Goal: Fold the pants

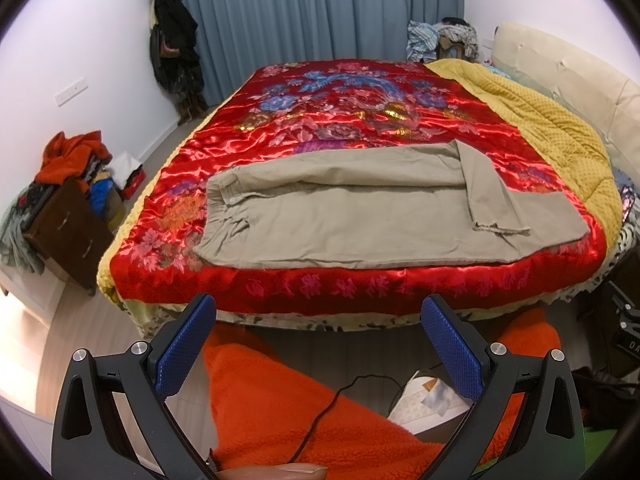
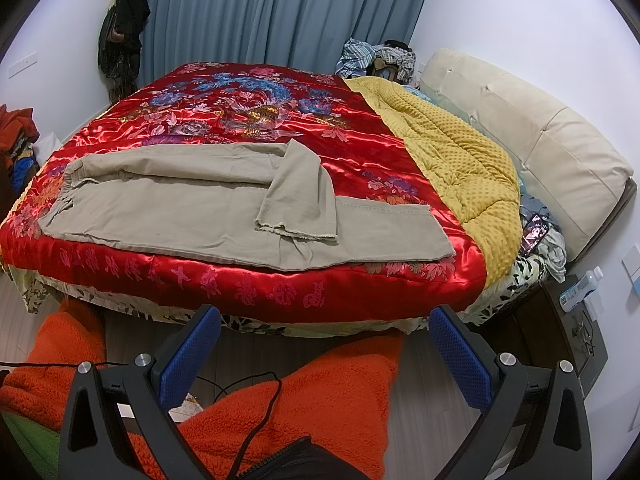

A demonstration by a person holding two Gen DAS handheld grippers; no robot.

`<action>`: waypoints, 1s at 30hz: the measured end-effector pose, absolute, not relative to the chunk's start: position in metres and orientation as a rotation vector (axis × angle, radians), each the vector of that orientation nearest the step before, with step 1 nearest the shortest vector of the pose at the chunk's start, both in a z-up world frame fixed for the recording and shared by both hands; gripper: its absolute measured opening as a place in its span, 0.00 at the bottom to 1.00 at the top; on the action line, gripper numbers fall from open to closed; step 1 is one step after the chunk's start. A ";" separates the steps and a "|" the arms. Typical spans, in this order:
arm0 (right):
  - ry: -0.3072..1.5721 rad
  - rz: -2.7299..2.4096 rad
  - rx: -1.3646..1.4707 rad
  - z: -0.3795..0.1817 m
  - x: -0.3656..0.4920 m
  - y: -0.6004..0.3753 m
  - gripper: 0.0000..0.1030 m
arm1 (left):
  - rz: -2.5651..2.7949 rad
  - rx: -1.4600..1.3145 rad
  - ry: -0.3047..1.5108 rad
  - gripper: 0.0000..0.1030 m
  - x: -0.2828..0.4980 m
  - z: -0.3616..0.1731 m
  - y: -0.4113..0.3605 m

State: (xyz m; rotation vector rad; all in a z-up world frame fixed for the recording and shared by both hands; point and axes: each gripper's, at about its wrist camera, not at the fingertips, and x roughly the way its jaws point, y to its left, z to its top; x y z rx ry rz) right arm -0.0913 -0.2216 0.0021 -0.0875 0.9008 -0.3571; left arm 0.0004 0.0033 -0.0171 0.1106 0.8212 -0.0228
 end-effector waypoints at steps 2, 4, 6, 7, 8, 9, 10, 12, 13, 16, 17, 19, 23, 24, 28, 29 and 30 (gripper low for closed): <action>0.901 -0.357 -0.087 0.002 -0.091 -0.222 1.00 | -0.023 0.110 0.822 0.99 0.001 -0.017 0.003; 0.902 -0.356 -0.087 0.002 -0.091 -0.222 1.00 | -0.023 0.110 0.822 0.99 0.001 -0.017 0.002; 0.902 -0.356 -0.087 0.002 -0.092 -0.220 1.00 | -0.022 0.110 0.822 0.99 0.000 -0.017 0.003; 0.901 -0.356 -0.088 0.002 -0.091 -0.222 1.00 | -0.022 0.110 0.822 0.99 0.001 -0.017 0.002; 0.901 -0.356 -0.087 0.002 -0.091 -0.221 1.00 | -0.022 0.110 0.822 0.99 0.001 -0.017 0.003; 0.902 -0.356 -0.086 0.002 -0.092 -0.220 1.00 | -0.022 0.110 0.822 0.99 0.000 -0.017 0.003; 0.902 -0.356 -0.087 0.002 -0.091 -0.222 1.00 | -0.022 0.110 0.822 0.99 0.001 -0.017 0.002; 0.902 -0.357 -0.087 0.002 -0.092 -0.220 1.00 | -0.021 0.111 0.822 0.99 0.001 -0.016 0.003; 0.901 -0.357 -0.088 0.002 -0.092 -0.221 1.00 | -0.021 0.111 0.822 0.99 0.000 -0.016 0.004; 0.902 -0.356 -0.088 0.002 -0.091 -0.222 1.00 | -0.021 0.111 0.822 0.99 0.001 -0.016 0.003; 0.902 -0.356 -0.089 0.002 -0.091 -0.221 1.00 | -0.021 0.111 0.822 0.99 0.001 -0.016 0.003; 0.902 -0.356 -0.088 0.002 -0.091 -0.223 1.00 | -0.022 0.112 0.823 0.99 0.001 -0.016 0.003; 0.903 -0.356 -0.087 0.002 -0.092 -0.222 1.00 | -0.021 0.111 0.822 0.99 0.001 -0.016 0.004; 0.902 -0.357 -0.088 0.002 -0.092 -0.221 1.00 | -0.021 0.111 0.822 0.99 0.001 -0.016 0.002; 0.900 -0.357 -0.091 0.003 -0.091 -0.222 1.00 | -0.020 0.112 0.820 0.99 0.002 -0.014 0.005; 0.901 -0.356 -0.090 0.003 -0.091 -0.222 1.00 | -0.021 0.112 0.821 0.99 0.001 -0.014 0.004; 0.902 -0.355 -0.089 0.003 -0.092 -0.221 1.00 | -0.021 0.112 0.821 0.99 0.001 -0.015 0.003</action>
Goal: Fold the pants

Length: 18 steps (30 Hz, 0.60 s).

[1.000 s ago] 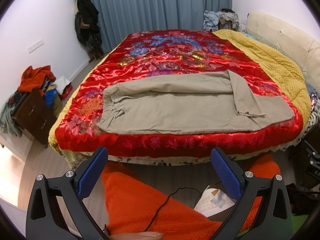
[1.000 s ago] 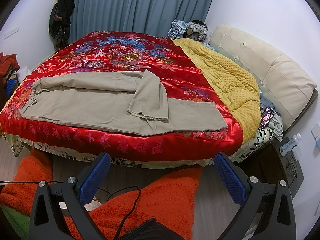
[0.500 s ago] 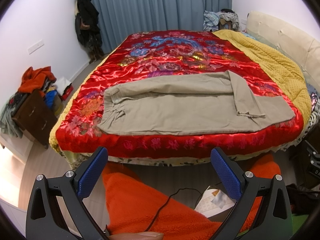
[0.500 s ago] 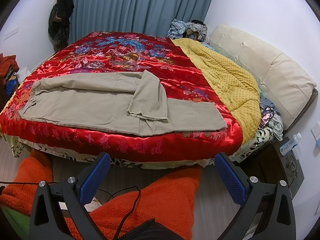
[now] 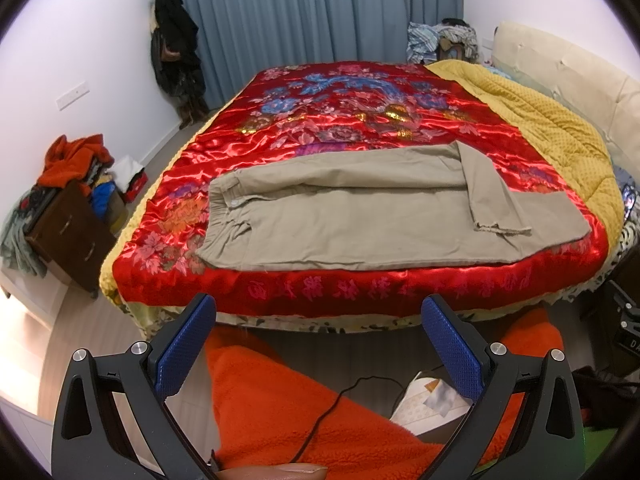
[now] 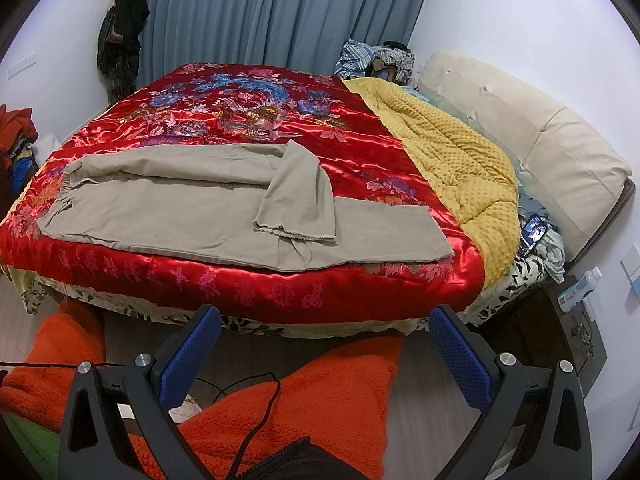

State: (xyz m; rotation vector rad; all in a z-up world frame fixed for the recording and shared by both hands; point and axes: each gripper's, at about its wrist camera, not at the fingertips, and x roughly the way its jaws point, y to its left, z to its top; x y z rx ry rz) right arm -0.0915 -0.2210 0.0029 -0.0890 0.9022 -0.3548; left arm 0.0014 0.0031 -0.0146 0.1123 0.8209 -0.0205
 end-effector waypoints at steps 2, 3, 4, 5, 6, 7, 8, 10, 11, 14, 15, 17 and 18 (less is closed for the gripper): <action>0.903 -0.355 -0.089 0.004 -0.091 -0.222 1.00 | -0.021 0.113 0.821 0.99 0.001 -0.014 0.004; 0.903 -0.354 -0.088 0.004 -0.091 -0.223 1.00 | -0.021 0.113 0.820 0.99 0.001 -0.015 0.003; 0.905 -0.353 -0.087 0.004 -0.091 -0.224 1.00 | -0.021 0.114 0.819 0.99 0.001 -0.014 0.004; 0.905 -0.353 -0.086 0.004 -0.091 -0.223 1.00 | -0.021 0.114 0.820 0.99 0.001 -0.015 0.004; 0.905 -0.353 -0.087 0.005 -0.091 -0.224 1.00 | -0.021 0.113 0.820 0.99 0.001 -0.015 0.003; 0.905 -0.353 -0.088 0.005 -0.090 -0.224 1.00 | -0.021 0.114 0.821 0.99 0.001 -0.015 0.003; 0.905 -0.352 -0.088 0.005 -0.090 -0.224 1.00 | -0.022 0.114 0.822 0.99 0.001 -0.014 0.004; 0.906 -0.352 -0.086 0.005 -0.091 -0.224 1.00 | -0.021 0.113 0.820 0.99 0.001 -0.015 0.002; 0.906 -0.352 -0.086 0.005 -0.091 -0.224 1.00 | -0.020 0.113 0.820 0.99 0.001 -0.015 0.003; 0.906 -0.352 -0.086 0.005 -0.090 -0.224 1.00 | -0.020 0.113 0.821 0.99 0.001 -0.015 0.002; 0.906 -0.353 -0.086 0.005 -0.090 -0.225 1.00 | -0.020 0.113 0.821 0.99 0.001 -0.015 0.003; 0.906 -0.352 -0.086 0.005 -0.091 -0.224 1.00 | -0.020 0.114 0.820 0.99 0.001 -0.015 0.002; 0.906 -0.353 -0.087 0.005 -0.090 -0.224 1.00 | -0.020 0.114 0.821 0.99 0.001 -0.015 0.003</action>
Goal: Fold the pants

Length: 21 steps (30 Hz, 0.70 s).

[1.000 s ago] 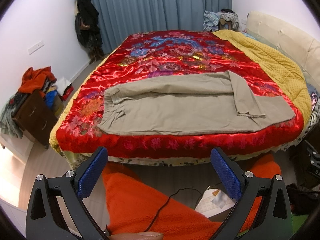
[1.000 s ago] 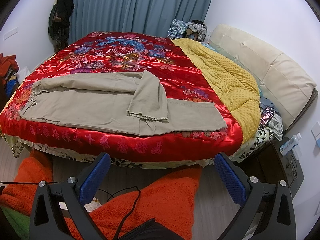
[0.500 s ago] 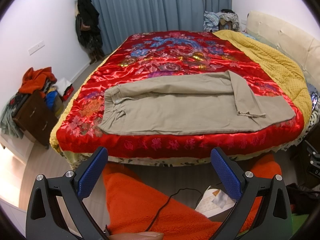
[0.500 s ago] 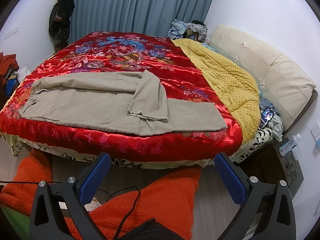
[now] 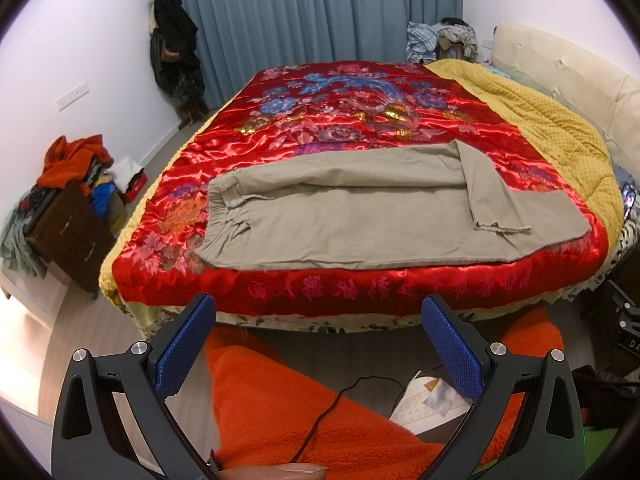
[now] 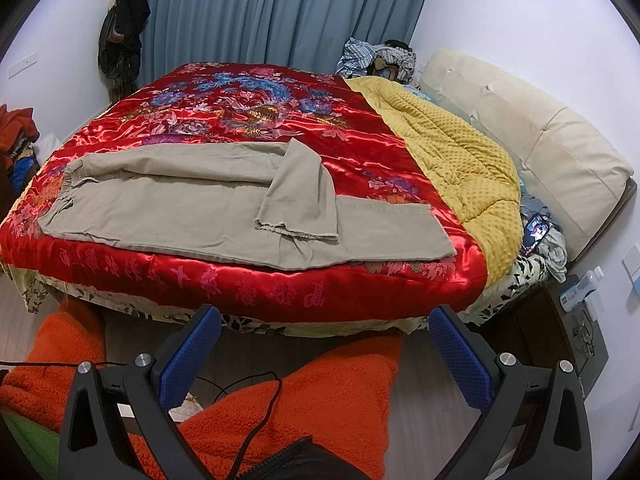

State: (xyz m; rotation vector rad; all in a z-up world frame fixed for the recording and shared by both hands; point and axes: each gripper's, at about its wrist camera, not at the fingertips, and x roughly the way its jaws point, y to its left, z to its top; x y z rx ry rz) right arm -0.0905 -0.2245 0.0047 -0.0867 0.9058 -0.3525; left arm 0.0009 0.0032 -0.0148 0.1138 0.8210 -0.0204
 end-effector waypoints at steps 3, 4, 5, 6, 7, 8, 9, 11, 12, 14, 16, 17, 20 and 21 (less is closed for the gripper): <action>0.908 -0.351 -0.086 0.005 -0.090 -0.224 1.00 | -0.020 0.114 0.821 0.99 0.001 -0.015 0.003; 0.908 -0.350 -0.085 0.004 -0.090 -0.225 1.00 | -0.019 0.114 0.820 0.99 0.001 -0.015 0.002; 0.908 -0.349 -0.085 0.003 -0.089 -0.225 1.00 | -0.018 0.115 0.819 0.99 0.001 -0.015 0.002; 0.907 -0.350 -0.085 0.003 -0.089 -0.225 1.00 | -0.019 0.114 0.819 0.99 0.001 -0.015 0.002; 0.907 -0.350 -0.085 0.003 -0.089 -0.225 1.00 | -0.019 0.115 0.818 0.99 0.001 -0.014 0.002; 0.906 -0.351 -0.085 0.003 -0.089 -0.225 1.00 | -0.019 0.117 0.817 0.99 0.001 -0.014 0.003; 0.906 -0.351 -0.085 0.003 -0.089 -0.225 1.00 | -0.019 0.119 0.815 0.99 0.001 -0.014 0.004; 0.907 -0.350 -0.085 0.003 -0.089 -0.225 1.00 | -0.020 0.119 0.817 0.99 0.001 -0.014 0.004; 0.907 -0.350 -0.085 0.003 -0.089 -0.225 1.00 | -0.020 0.120 0.817 0.99 0.002 -0.013 0.005; 0.907 -0.350 -0.085 0.003 -0.089 -0.225 1.00 | -0.020 0.119 0.817 0.99 0.001 -0.013 0.004; 0.907 -0.350 -0.085 0.003 -0.089 -0.226 1.00 | -0.019 0.118 0.817 0.99 0.001 -0.014 0.003; 0.907 -0.349 -0.084 0.003 -0.089 -0.225 1.00 | -0.019 0.119 0.818 0.99 0.001 -0.013 0.004; 0.908 -0.349 -0.083 0.003 -0.089 -0.225 1.00 | -0.019 0.121 0.817 0.99 0.002 -0.013 0.003; 0.908 -0.349 -0.083 0.003 -0.089 -0.225 1.00 | -0.019 0.122 0.817 0.99 0.002 -0.012 0.005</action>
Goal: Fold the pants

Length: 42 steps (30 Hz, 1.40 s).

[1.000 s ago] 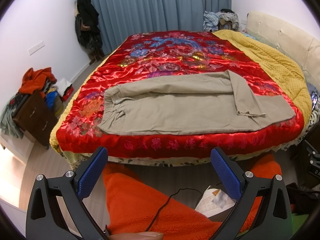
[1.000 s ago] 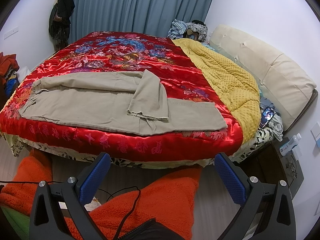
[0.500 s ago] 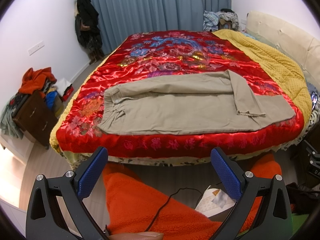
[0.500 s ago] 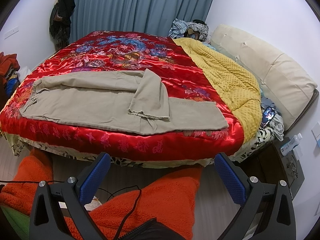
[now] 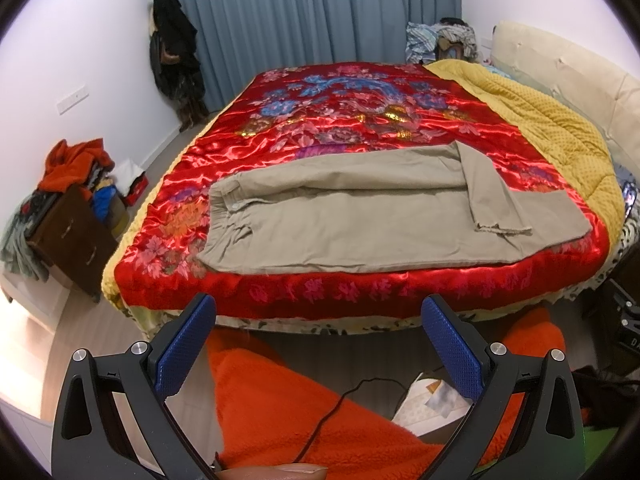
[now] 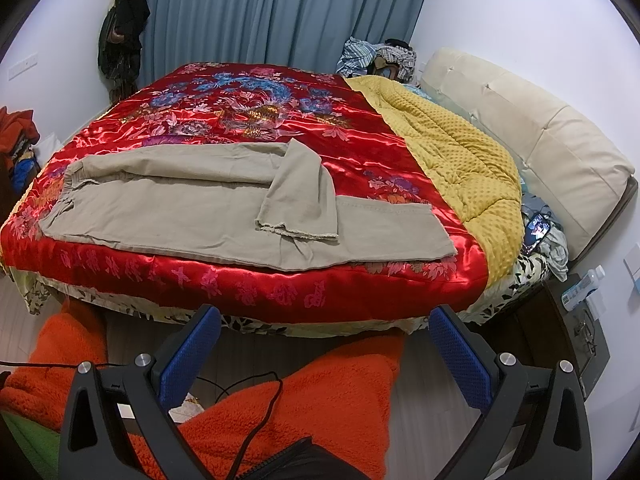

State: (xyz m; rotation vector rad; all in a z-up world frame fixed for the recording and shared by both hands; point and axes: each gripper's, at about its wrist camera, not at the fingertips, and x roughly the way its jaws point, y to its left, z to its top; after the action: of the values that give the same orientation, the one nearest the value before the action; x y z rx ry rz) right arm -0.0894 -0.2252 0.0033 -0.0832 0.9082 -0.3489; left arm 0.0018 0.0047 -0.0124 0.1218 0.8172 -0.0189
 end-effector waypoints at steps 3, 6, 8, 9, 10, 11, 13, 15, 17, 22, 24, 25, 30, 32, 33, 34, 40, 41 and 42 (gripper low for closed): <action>0.907 -0.350 -0.082 0.004 -0.090 -0.225 1.00 | -0.019 0.120 0.817 0.99 0.001 -0.013 0.003; 0.907 -0.349 -0.083 0.003 -0.089 -0.225 1.00 | -0.019 0.122 0.816 0.99 0.001 -0.013 0.004; 0.907 -0.349 -0.083 0.003 -0.089 -0.224 1.00 | -0.018 0.123 0.817 0.99 0.002 -0.012 0.005; 0.907 -0.349 -0.082 0.002 -0.089 -0.224 1.00 | -0.018 0.122 0.817 0.99 0.002 -0.013 0.003; 0.908 -0.349 -0.082 0.003 -0.089 -0.224 1.00 | -0.018 0.122 0.817 0.99 0.002 -0.013 0.003; 0.907 -0.349 -0.083 0.003 -0.089 -0.224 1.00 | -0.018 0.122 0.818 0.99 0.002 -0.012 0.004; 0.907 -0.349 -0.083 0.003 -0.089 -0.225 1.00 | -0.018 0.122 0.819 0.99 0.003 -0.011 0.005; 0.907 -0.349 -0.083 0.003 -0.089 -0.226 1.00 | -0.018 0.123 0.818 0.99 0.003 -0.011 0.004; 0.909 -0.348 -0.083 0.003 -0.088 -0.226 1.00 | -0.017 0.124 0.818 0.99 0.003 -0.011 0.006; 0.910 -0.346 -0.082 0.002 -0.088 -0.226 1.00 | -0.017 0.122 0.820 0.99 0.003 -0.011 0.008; 0.910 -0.347 -0.083 0.002 -0.088 -0.226 1.00 | -0.016 0.123 0.820 0.99 0.005 -0.010 0.010; 0.910 -0.346 -0.083 0.002 -0.088 -0.226 1.00 | -0.017 0.124 0.819 0.99 0.004 -0.011 0.007; 0.910 -0.346 -0.082 0.002 -0.088 -0.226 1.00 | -0.017 0.126 0.817 0.99 0.005 -0.010 0.009; 0.910 -0.346 -0.082 0.002 -0.088 -0.225 1.00 | -0.017 0.126 0.819 0.99 0.005 -0.011 0.009; 0.910 -0.346 -0.082 0.002 -0.088 -0.226 1.00 | -0.017 0.125 0.819 0.99 0.005 -0.011 0.009; 0.910 -0.346 -0.082 0.002 -0.088 -0.226 1.00 | -0.016 0.125 0.819 0.99 0.004 -0.011 0.006; 0.911 -0.345 -0.081 0.002 -0.088 -0.225 1.00 | -0.016 0.126 0.819 0.99 0.005 -0.011 0.008; 0.910 -0.345 -0.083 0.002 -0.088 -0.225 1.00 | -0.016 0.126 0.819 0.99 0.004 -0.011 0.005; 0.910 -0.345 -0.083 0.002 -0.088 -0.226 1.00 | -0.017 0.126 0.819 0.99 0.005 -0.011 0.007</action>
State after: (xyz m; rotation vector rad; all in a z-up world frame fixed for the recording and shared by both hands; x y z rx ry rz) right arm -0.0884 -0.2256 0.0019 -0.0825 0.9103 -0.3451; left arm 0.0047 0.0073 -0.0108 0.1259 0.8192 -0.0166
